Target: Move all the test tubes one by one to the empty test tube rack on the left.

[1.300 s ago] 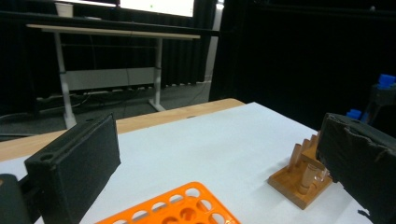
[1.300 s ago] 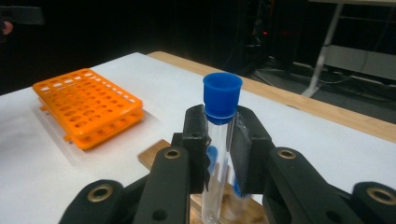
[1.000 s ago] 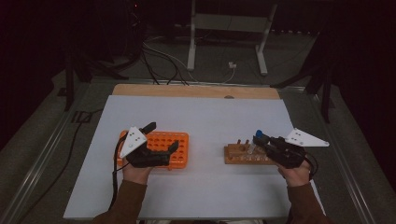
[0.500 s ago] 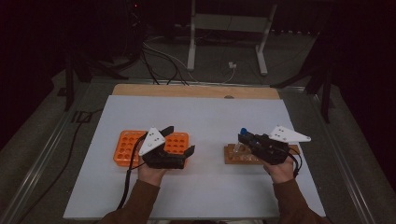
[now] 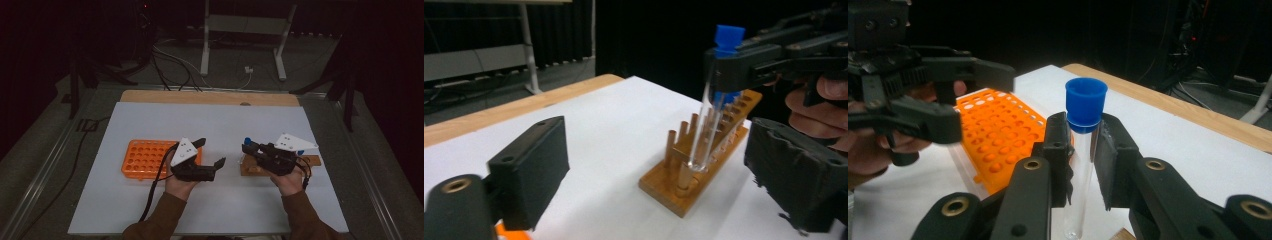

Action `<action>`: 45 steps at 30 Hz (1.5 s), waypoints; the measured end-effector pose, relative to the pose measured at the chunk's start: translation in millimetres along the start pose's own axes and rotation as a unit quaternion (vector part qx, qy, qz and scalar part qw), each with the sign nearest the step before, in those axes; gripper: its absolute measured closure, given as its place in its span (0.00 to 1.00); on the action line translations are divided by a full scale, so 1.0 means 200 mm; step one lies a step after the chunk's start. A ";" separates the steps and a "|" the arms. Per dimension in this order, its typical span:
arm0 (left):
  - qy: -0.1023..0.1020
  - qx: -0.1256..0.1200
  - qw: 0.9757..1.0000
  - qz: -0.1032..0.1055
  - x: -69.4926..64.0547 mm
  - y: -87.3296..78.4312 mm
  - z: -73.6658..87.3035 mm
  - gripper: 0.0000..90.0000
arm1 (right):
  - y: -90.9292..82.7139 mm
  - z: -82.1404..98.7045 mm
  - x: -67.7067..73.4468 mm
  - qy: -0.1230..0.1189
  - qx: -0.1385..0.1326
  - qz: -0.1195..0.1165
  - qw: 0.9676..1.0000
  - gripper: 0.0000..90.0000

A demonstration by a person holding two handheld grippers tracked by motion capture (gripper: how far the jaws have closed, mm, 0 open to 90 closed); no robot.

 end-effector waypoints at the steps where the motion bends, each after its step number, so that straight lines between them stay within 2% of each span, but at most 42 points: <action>1: -0.001 0.000 1.000 0.004 -0.01 0.01 0.00 0.16 | 0.00 0.00 0.00 0.000 0.000 0.000 1.000 0.85; 5: 0.008 0.010 1.000 0.012 -0.05 0.06 0.01 0.22 | 0.02 0.00 0.02 0.002 -0.001 -0.008 1.000 0.85; 7: 0.012 0.015 1.000 0.017 -0.06 0.08 0.02 0.31 | 0.03 0.00 0.04 0.001 -0.001 -0.012 1.000 0.85; 8: 0.014 0.018 1.000 0.018 -0.07 0.10 0.02 0.31 | 0.03 0.00 0.04 0.001 -0.001 -0.012 1.000 0.85; 10: 0.022 0.025 0.999 0.021 -0.08 0.12 0.03 0.41 | 0.05 -0.01 0.06 0.001 0.000 -0.018 1.000 0.85; 11: 0.025 0.028 0.999 0.022 -0.08 0.12 0.03 0.41 | 0.05 -0.01 0.06 0.001 0.000 -0.018 1.000 0.85; 16: 0.020 0.032 0.999 0.036 -0.09 0.15 0.04 0.61 | 0.06 -0.01 0.08 0.000 0.000 -0.026 1.000 0.85; 20: 0.021 0.032 0.998 0.049 -0.10 0.15 0.04 0.71 | 0.07 0.00 0.09 0.000 0.003 -0.032 0.999 0.85; 30: 0.018 0.028 0.997 0.068 -0.11 0.15 0.04 0.85 | 0.08 0.01 0.11 -0.002 0.006 -0.041 0.999 0.85; 38: 0.021 0.030 0.997 0.067 -0.11 0.15 0.05 0.86 | 0.08 0.01 0.10 0.003 0.007 -0.044 0.999 0.84; 41: 0.020 0.032 0.997 0.064 -0.10 0.15 0.05 0.87 | 0.07 0.01 0.10 0.006 0.004 -0.043 0.999 0.79; 43: 0.019 0.030 0.998 0.061 -0.09 0.15 0.05 0.87 | 0.06 0.00 0.09 0.007 0.003 -0.041 0.999 0.71; 44: 0.018 0.031 0.998 0.059 -0.09 0.14 0.05 0.87 | 0.06 0.00 0.09 0.007 0.003 -0.041 0.999 0.71; 45: 0.018 0.030 0.998 0.056 -0.09 0.14 0.05 0.87 | 0.05 0.00 0.08 0.009 0.001 -0.040 0.999 0.65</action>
Point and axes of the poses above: each handheld gripper's, and its own axes: y roughly forward along the jaws, z roughly out of its underside, x roughly to its left, the point moved 5 cm from there along y, roughly forward along the jaws, and after that the axes turned 8 degrees about -x, right-handed, at the moved point
